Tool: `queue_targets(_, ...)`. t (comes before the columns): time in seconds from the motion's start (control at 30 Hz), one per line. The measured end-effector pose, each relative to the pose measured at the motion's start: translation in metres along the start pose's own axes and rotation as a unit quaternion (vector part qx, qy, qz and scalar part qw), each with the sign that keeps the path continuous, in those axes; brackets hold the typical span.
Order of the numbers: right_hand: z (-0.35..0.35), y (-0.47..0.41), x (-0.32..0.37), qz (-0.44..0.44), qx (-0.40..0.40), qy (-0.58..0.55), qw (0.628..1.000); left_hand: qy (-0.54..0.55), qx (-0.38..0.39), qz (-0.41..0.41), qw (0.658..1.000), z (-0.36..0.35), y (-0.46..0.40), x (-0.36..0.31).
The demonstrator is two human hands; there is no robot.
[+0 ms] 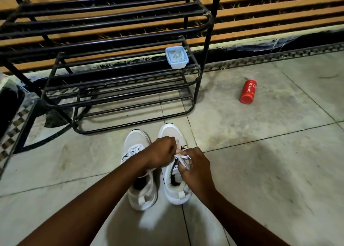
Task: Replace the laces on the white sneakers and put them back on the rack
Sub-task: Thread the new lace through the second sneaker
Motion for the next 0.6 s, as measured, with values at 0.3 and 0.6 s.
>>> queue_targets(0.3,-0.01,0.013,-0.002,-0.01,-0.013,-0.033,0.999,-0.056,0.034,-0.059,0.996,-0.005,0.019,0.003)
queue_targets(0.6,-0.011,0.01,-0.004,0.004,-0.008,0.029,1.0,0.012,-0.038,0.013,0.999,-0.002,0.04,0.005)
Point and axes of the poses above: each hand's wrist, its own y-axis away from the middle knuckle, its own z-axis out of the back of the hand, x = y × z, the point moved 1 cm from there along -y, towards the middle knuckle, and after that the axes turned 14 degrees about -z, right-handed, at the moved point
